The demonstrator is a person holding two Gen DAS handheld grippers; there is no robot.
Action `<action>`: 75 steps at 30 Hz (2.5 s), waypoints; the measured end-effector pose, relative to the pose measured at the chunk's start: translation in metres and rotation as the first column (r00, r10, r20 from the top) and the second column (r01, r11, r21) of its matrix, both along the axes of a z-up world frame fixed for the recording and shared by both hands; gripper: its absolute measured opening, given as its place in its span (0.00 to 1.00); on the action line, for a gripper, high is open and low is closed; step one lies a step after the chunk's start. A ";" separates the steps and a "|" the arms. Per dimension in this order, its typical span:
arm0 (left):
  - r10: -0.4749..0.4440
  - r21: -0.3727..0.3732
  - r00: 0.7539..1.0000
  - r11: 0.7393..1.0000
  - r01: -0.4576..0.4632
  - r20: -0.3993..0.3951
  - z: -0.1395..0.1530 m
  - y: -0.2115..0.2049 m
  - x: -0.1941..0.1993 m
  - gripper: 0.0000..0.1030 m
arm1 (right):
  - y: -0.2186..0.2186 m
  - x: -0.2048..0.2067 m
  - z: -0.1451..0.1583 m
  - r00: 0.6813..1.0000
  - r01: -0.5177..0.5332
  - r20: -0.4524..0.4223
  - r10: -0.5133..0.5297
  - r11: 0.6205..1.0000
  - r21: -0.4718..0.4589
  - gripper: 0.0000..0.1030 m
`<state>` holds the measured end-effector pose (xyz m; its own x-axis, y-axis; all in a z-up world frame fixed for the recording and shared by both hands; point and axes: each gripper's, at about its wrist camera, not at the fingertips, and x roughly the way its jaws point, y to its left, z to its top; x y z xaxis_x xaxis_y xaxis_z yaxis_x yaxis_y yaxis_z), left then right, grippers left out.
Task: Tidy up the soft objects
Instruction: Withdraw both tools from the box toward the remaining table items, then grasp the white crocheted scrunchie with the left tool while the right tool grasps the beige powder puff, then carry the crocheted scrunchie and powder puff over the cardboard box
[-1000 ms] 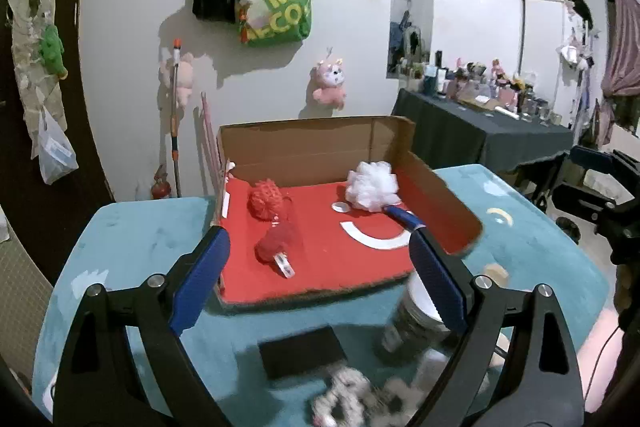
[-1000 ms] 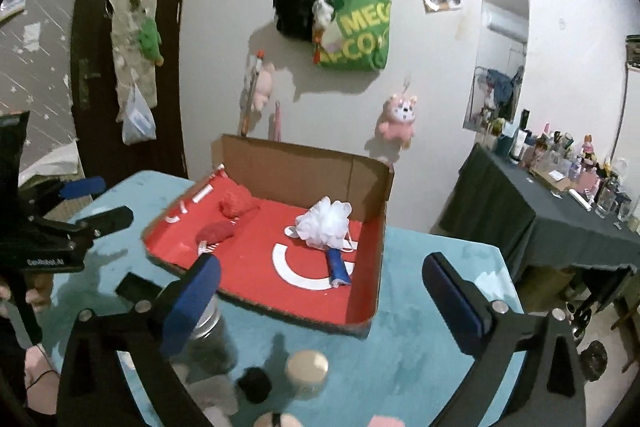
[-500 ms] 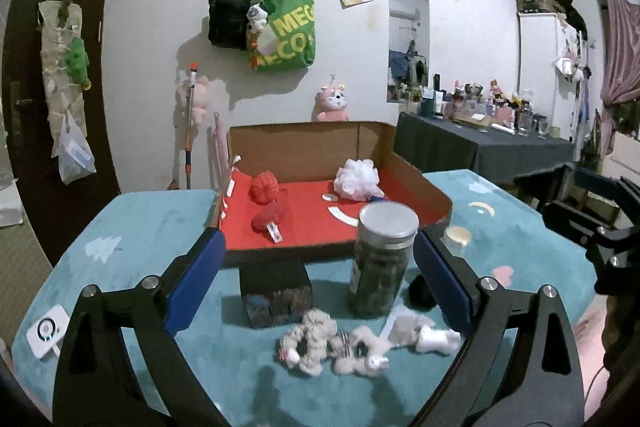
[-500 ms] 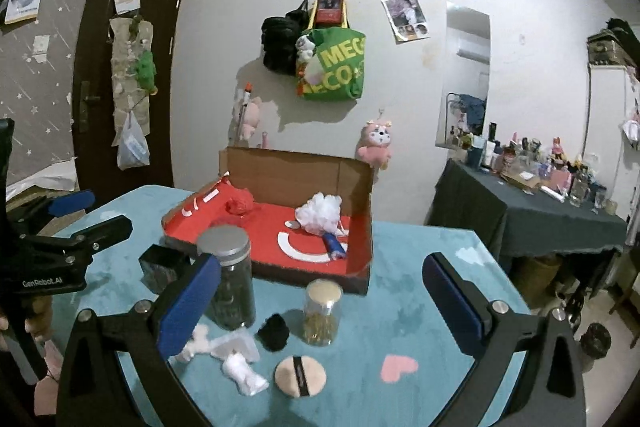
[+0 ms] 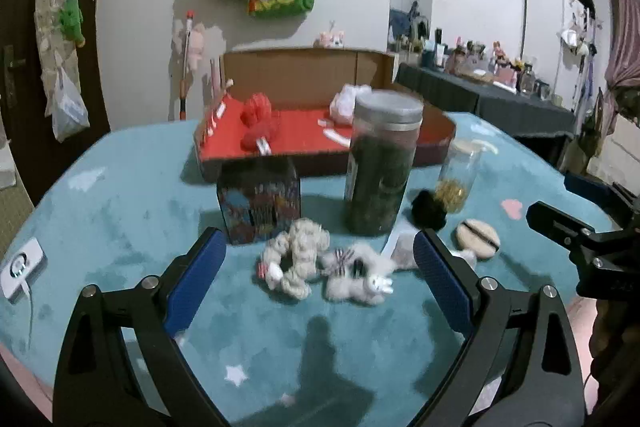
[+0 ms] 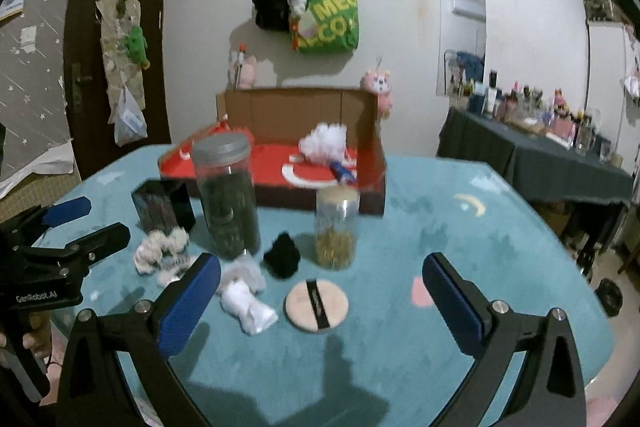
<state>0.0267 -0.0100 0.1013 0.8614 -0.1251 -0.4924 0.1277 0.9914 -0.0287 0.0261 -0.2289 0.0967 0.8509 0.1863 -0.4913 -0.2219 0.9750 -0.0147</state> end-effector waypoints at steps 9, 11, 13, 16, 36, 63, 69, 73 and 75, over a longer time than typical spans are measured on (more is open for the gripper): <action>0.011 -0.001 0.996 1.000 -0.011 -0.087 -0.027 0.005 0.012 0.93 | -0.003 0.013 -0.031 0.995 -0.001 -0.097 0.002 1.000 0.016 1.00; 0.012 -0.004 0.995 1.000 -0.012 -0.103 -0.030 0.008 0.015 0.93 | -0.002 0.015 -0.035 0.994 0.002 -0.107 0.000 1.000 0.012 1.00; 0.018 -0.005 0.993 1.000 -0.019 -0.118 -0.032 0.011 0.019 0.93 | -0.003 0.018 -0.037 0.993 0.002 -0.115 -0.001 1.000 0.011 1.00; 0.032 0.005 0.989 0.999 -0.032 -0.142 -0.036 0.016 0.026 0.93 | -0.004 0.024 -0.043 0.991 0.005 -0.136 -0.004 1.000 0.007 1.00; -0.052 0.020 0.945 0.998 0.062 -0.322 -0.065 0.028 0.084 0.32 | 0.003 0.067 -0.071 0.960 -0.098 -0.266 0.091 0.995 -0.012 0.53; -0.126 0.152 0.956 0.973 0.171 -0.266 -0.016 0.003 0.067 0.25 | 0.023 0.056 -0.024 0.969 -0.206 -0.155 0.192 0.976 -0.076 0.14; -0.161 0.200 0.938 0.953 0.229 -0.306 -0.009 -0.005 0.085 0.25 | 0.034 0.069 -0.007 0.967 -0.231 -0.147 0.210 0.962 -0.143 0.14; -0.167 0.211 0.929 0.946 0.245 -0.330 -0.004 -0.007 0.097 0.25 | 0.038 0.079 0.001 0.963 -0.244 -0.153 0.220 0.956 -0.164 0.14; -0.179 0.208 0.923 0.943 0.260 -0.341 -0.002 -0.007 0.101 0.25 | 0.041 0.084 0.006 0.960 -0.255 -0.161 0.228 0.952 -0.171 0.14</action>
